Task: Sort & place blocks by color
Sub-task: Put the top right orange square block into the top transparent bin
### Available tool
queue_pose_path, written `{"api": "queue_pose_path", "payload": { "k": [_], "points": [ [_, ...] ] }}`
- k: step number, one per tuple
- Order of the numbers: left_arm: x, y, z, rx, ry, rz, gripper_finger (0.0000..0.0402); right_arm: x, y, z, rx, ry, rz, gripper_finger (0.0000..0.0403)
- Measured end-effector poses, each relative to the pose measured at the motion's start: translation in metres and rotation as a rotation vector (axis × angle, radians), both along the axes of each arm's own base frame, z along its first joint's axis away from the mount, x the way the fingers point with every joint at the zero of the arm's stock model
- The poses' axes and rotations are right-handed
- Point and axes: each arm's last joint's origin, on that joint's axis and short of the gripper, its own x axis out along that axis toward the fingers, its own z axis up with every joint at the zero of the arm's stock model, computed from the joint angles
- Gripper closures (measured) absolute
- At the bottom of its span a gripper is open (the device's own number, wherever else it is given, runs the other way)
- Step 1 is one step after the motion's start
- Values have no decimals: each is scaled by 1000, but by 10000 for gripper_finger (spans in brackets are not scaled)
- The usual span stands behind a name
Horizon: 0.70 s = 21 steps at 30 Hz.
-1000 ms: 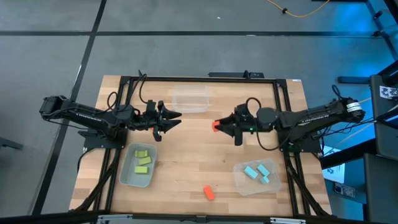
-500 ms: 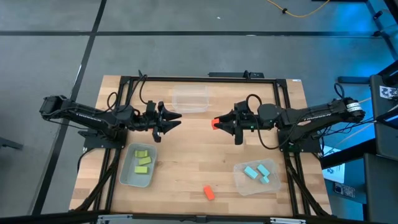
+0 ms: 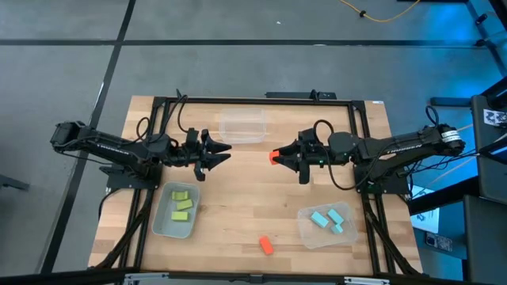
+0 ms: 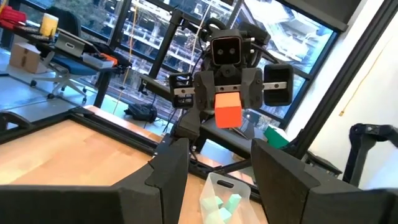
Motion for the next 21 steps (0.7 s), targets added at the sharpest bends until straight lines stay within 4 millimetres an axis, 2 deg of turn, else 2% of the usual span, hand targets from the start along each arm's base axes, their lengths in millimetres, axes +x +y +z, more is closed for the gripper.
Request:
{"api": "queue_pose_path", "payload": {
  "k": [5, 10, 16, 21],
  "points": [
    [-3, -2, 10, -14, -115, -82, 234, 10, -8, -7, -9, 42, -54, 265],
    [-6, -2, 20, -10, -221, -109, 234, 39, -29, -3, -46, 150, -133, 265],
    [-8, -2, 22, -6, -237, -108, 234, 84, -69, -5, -118, 361, -225, 265],
    [-8, -2, 22, -5, -232, -108, 234, 113, -105, -30, -95, 456, -304, 265]
  ]
}}
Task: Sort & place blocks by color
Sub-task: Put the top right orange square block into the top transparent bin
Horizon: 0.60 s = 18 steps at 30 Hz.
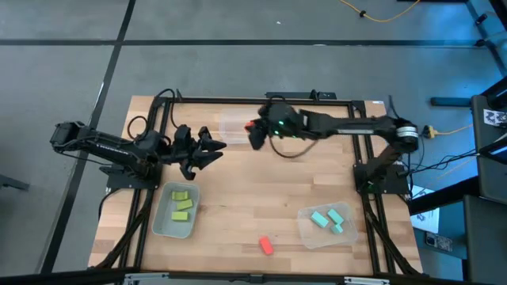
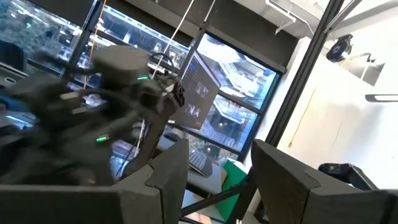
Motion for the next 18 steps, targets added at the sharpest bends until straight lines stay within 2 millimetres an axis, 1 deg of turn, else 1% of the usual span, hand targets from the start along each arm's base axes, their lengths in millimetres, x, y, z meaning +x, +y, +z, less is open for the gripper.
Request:
{"api": "queue_pose_path", "payload": {
  "k": [2, 5, 8, 12, 15, 18],
  "points": [
    [0, 0, 0, 0, 1, 0, 234, 8, -12, -15, 31, 27, -43, 265],
    [0, 0, 0, 0, 1, 1, 234, 16, -26, -41, 90, 77, -109, 265],
    [0, 0, 0, -3, 2, 7, 234, 22, -35, -66, 115, 126, -172, 265],
    [0, 1, 0, -4, 3, 11, 234, 28, -43, -94, 142, 174, -253, 265],
    [0, 1, 0, -4, 3, 11, 234, 31, -45, -110, 178, 194, -292, 265],
    [0, 1, 0, -4, 3, 11, 234, 33, -45, -119, 192, 207, -309, 265]
  ]
}}
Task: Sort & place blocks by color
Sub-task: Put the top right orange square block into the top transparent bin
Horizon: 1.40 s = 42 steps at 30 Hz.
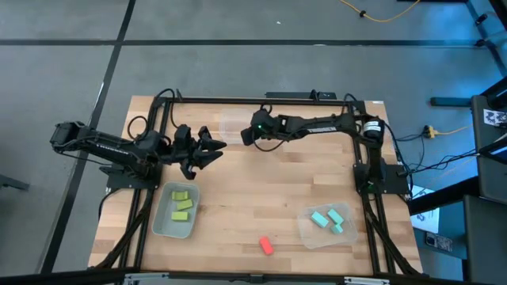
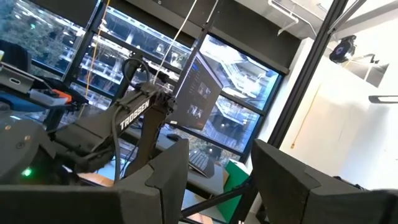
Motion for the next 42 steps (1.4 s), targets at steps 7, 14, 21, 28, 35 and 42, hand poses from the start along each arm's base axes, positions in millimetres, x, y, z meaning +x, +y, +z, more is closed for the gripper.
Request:
{"api": "queue_pose_path", "payload": {
  "k": [7, 14, 21, 28, 35, 42],
  "points": [
    [0, 0, 0, -1, 0, 0, 234, 0, 0, -3, 2, 8, 0, 258],
    [0, 0, 0, -1, 0, 0, 234, 0, 0, -3, 3, 7, -4, 252],
    [0, 0, 0, -1, 0, 0, 234, 0, 0, -3, 2, 8, -3, 250],
    [0, 0, 0, 0, 0, 0, 234, 0, 0, -3, 1, 7, 0, 249],
    [0, 0, 0, -1, 0, 0, 234, 1, 0, -3, 0, 4, 1, 229],
    [0, 0, 0, -1, 0, 0, 234, 1, 0, -3, 2, 0, -2, 175]
  ]
}}
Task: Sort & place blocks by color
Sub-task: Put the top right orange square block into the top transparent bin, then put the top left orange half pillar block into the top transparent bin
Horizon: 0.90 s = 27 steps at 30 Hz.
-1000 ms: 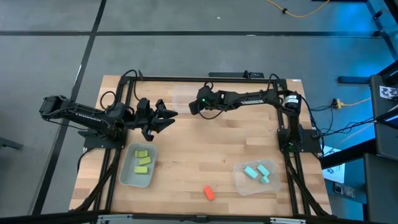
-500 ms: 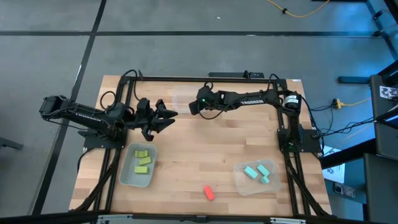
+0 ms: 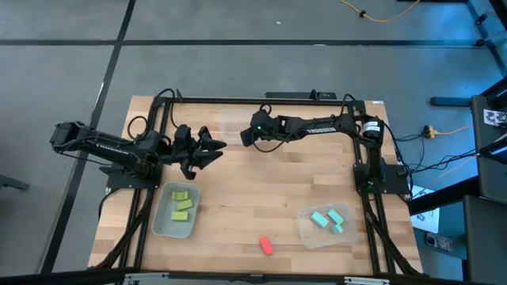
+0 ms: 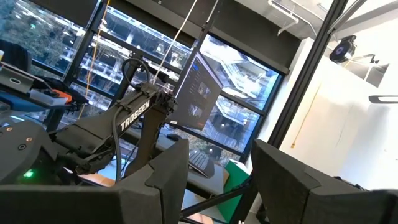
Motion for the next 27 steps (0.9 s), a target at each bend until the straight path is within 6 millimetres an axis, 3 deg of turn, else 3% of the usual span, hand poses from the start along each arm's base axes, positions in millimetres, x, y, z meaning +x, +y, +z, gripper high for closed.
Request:
{"api": "queue_pose_path", "payload": {
  "k": [12, 14, 17, 23, 27],
  "points": [
    [0, 0, 0, 0, 0, 1, 234, 1, 0, 2, -14, -16, 14, 157],
    [0, 0, 0, 0, 0, 0, 234, 1, 0, 9, -44, -28, 51, 157],
    [0, 0, 0, 0, 1, 0, 234, -3, 3, 35, -118, -62, 115, 157],
    [0, 0, -1, 1, 6, 0, 234, -33, 31, 85, -202, 14, 297, 157],
    [1, 0, -2, 2, 19, 1, 234, -73, 59, 92, -200, 41, 364, 157]
  ]
}}
